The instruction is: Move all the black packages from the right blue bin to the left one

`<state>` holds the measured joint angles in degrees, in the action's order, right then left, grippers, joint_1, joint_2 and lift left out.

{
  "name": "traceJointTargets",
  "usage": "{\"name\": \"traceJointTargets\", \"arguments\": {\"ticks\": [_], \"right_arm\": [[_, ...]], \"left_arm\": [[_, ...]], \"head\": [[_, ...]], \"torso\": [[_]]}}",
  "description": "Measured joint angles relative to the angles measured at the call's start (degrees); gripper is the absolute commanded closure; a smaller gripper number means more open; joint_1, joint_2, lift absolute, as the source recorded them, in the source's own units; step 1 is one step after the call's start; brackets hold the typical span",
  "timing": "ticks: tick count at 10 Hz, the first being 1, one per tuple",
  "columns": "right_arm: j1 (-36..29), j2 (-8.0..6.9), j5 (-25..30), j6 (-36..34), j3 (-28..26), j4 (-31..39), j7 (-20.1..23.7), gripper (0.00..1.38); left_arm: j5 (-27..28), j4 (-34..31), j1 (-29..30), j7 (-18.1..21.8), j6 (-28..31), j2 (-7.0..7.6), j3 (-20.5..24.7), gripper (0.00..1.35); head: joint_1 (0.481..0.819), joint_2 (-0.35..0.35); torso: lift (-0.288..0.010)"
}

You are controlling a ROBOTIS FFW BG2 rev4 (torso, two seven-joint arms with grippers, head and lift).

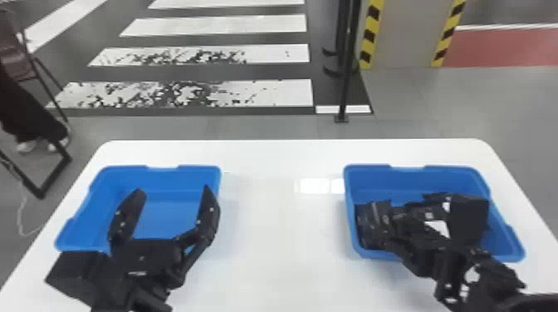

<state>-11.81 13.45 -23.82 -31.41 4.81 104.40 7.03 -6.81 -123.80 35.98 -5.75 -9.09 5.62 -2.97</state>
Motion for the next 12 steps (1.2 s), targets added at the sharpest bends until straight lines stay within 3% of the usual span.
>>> {"name": "traceJointTargets", "arguments": {"ticks": [1, 3, 4, 7, 9, 12], "right_arm": [[0.4, 0.00, 0.0, -0.8, 0.0, -0.3, 0.0, 0.41], [1.5, -0.09, 0.0, -3.2, 0.0, -0.4, 0.0, 0.96], [2.0, -0.09, -0.2, -4.6, 0.0, -0.3, -0.2, 1.07], [2.5, -0.11, -2.5, -7.0, 0.0, 0.0, -0.6, 1.18], [1.9, -0.11, -4.6, -2.7, -0.1, 0.1, -0.5, 1.20], [-2.8, -0.53, -6.9, 3.6, -3.4, 7.6, -1.0, 1.20]], "left_arm": [[0.0, 0.1, -0.1, 0.1, -0.1, 0.00, 0.0, 0.00], [0.0, 0.3, -0.1, 0.2, -0.3, 0.00, 0.1, 0.00], [-0.1, 0.4, -0.2, 0.3, -0.3, 0.00, 0.1, 0.01], [-0.2, 0.6, -0.3, 0.4, -0.6, -0.09, 0.1, 0.01], [-0.2, 0.7, -0.3, 0.4, -0.9, -0.09, 0.2, 0.01], [-0.7, 1.3, -0.3, 0.4, -3.1, -0.16, 0.3, 0.01]], "head": [[0.695, 0.066], [0.695, 0.068], [0.695, 0.069], [0.695, 0.077], [0.695, 0.083], [0.695, 0.068]], "torso": [[-0.132], [-0.132], [-0.132], [-0.132], [-0.132], [-0.132]]}}
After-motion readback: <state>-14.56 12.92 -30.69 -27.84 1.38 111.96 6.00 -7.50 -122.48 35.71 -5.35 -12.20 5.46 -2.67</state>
